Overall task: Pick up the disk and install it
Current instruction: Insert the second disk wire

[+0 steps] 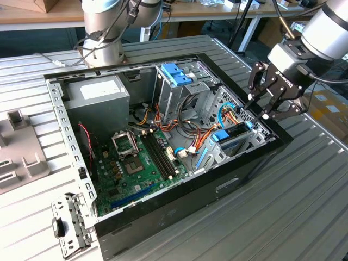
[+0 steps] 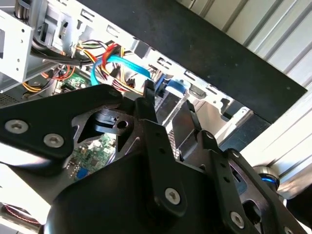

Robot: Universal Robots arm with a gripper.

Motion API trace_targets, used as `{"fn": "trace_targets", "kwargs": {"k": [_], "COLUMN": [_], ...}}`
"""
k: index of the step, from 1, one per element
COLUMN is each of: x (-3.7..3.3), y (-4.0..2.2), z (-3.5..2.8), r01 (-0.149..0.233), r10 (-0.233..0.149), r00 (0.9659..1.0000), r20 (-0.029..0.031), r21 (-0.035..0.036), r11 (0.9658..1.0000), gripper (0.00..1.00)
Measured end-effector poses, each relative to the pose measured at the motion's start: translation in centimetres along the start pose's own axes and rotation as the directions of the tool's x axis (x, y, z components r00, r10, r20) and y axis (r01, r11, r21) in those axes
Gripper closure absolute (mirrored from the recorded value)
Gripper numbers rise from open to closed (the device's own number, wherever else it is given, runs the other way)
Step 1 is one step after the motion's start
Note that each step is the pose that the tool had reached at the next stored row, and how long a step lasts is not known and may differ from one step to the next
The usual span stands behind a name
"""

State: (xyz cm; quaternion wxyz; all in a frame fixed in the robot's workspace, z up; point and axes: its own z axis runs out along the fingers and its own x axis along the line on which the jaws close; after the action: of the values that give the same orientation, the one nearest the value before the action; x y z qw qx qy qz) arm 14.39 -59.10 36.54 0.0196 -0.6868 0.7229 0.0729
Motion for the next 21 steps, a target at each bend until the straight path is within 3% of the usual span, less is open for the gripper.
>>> {"fn": "trace_targets", "kwargs": {"k": [6,8,11,19,21], "x": [-2.37,-2.44,-2.35,-2.26,-2.26], "y": [0.13,0.29,1.88,2.00,2.00], "z": [0.26,0.29,0.40,0.58,0.59], "r01": [-0.001,0.000,0.000,0.000,0.000], "r10": [0.001,0.000,0.000,0.000,0.000], "r00": [1.0000,1.0000,1.0000,1.0000,1.0000], "r20": [-0.0058,-0.0057,-0.0059,-0.0061,-0.0061], "r21": [0.0004,0.0005,0.0007,0.0008,0.0008], "r11": [1.0000,1.0000,1.0000,1.0000,1.0000], "gripper": [0.58,0.58,0.58,0.58,0.66]}}
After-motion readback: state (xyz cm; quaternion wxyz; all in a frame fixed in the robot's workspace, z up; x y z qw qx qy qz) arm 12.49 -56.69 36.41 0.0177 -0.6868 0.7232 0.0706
